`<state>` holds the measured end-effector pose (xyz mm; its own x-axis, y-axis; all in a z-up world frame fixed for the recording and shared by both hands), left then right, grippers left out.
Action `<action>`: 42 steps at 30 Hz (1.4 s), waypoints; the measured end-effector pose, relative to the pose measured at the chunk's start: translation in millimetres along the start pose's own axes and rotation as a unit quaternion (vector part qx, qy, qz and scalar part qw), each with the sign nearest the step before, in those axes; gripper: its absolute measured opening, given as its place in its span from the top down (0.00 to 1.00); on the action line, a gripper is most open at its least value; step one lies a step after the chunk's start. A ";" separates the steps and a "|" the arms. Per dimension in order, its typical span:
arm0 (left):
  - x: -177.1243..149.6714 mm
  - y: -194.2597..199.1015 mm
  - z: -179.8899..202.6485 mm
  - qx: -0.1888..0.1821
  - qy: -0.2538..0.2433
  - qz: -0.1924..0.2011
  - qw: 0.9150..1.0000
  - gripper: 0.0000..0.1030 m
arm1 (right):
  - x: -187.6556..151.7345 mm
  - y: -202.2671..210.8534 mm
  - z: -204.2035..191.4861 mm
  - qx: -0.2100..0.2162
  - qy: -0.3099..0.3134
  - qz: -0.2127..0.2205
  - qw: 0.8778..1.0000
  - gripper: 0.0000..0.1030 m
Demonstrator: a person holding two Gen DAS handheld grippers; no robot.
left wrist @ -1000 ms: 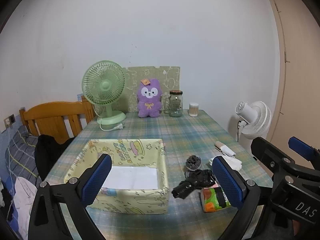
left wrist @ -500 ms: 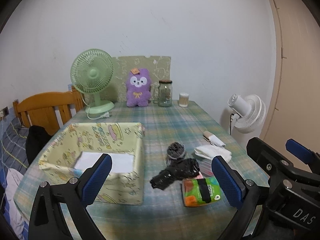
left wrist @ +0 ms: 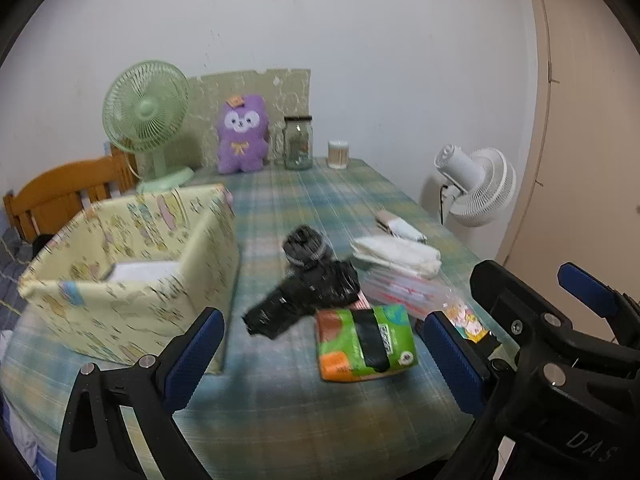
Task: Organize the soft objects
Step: 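Move left gripper to green tissue pack while right gripper reaches yellow cartoon tissue pack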
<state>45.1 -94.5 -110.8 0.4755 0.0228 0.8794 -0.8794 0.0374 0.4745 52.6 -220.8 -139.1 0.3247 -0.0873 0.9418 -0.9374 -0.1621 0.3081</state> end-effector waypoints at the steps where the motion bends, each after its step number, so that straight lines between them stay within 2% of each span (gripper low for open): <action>1: -3.0 -3.6 1.5 0.000 -0.001 -0.006 1.000 0.03 | -2.5 -2.5 1.4 0.000 0.000 -0.003 1.000 0.02; 6: -14.6 -15.7 8.7 -0.003 -0.011 -0.025 1.000 0.03 | -16.0 -15.7 5.2 0.002 -0.003 -0.024 1.000 0.04; 10: -22.4 -25.2 12.8 0.010 -0.021 -0.035 0.999 0.03 | -26.0 -24.2 8.6 0.002 -0.003 -0.040 0.999 0.06; 17: -30.3 -37.4 17.9 0.005 -0.026 -0.051 0.998 0.03 | -37.2 -35.6 18.4 0.003 -0.017 -0.066 0.998 0.09; 19: -32.2 -39.9 20.9 0.002 -0.029 -0.052 0.998 0.03 | -40.2 -38.4 21.8 0.003 -0.021 -0.074 0.997 0.11; 23: -35.9 -44.6 29.3 -0.003 -0.039 -0.059 0.997 0.04 | -45.5 -46.5 26.4 0.005 -0.025 -0.092 0.995 0.21; 30: -44.7 -59.4 30.8 0.003 -0.031 -0.090 0.995 0.06 | -54.3 -59.3 27.2 0.016 -0.025 -0.122 0.992 0.24; 32: -44.9 -58.8 31.2 0.004 -0.032 -0.083 0.996 0.06 | -55.2 -61.4 27.3 0.018 -0.026 -0.124 0.992 0.25; 34: -45.4 -59.3 31.3 0.005 -0.031 -0.082 0.996 0.05 | -54.7 -62.6 26.2 0.018 -0.023 -0.123 0.992 0.28; 36: -45.8 -61.0 29.1 0.009 -0.024 -0.084 0.996 0.00 | -53.9 -64.8 25.9 0.023 -0.026 -0.127 0.991 0.39; 37: -45.7 -61.5 28.3 0.007 -0.022 -0.084 0.996 0.00 | -53.5 -65.2 25.3 0.025 -0.026 -0.128 0.991 0.41; 38: -45.1 -61.9 27.8 0.005 -0.022 -0.084 0.996 0.02 | -53.1 -65.3 24.3 0.026 -0.024 -0.128 0.991 0.44; 40: -44.3 -59.8 31.2 -0.013 -0.029 -0.078 0.996 0.14 | -52.3 -65.1 22.8 0.023 -0.022 -0.127 0.991 0.46; 41: -42.2 -61.0 32.7 -0.018 -0.032 -0.076 0.996 0.25 | -52.2 -65.7 22.8 0.023 -0.022 -0.127 0.991 0.48; 42: -42.0 -59.9 34.6 -0.020 -0.035 -0.073 0.997 0.28 | -52.1 -65.7 22.6 0.023 -0.025 -0.127 0.991 0.49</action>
<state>77.1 -132.2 -174.9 0.5945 -0.0553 0.8022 -0.7987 0.0749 0.5970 100.2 -227.8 -211.4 0.5567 -0.0863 0.8262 -0.8182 -0.2291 0.5274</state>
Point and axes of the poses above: each gripper's, at about its wrist camera, not at the fingertips, and y roughly against the way its jaws point, z to its right, x to its top, the point moved 2 cm from there along -y, roughly the way its jaws point, and after that the axes turned 5 degrees about z, right-handed, at the moved point
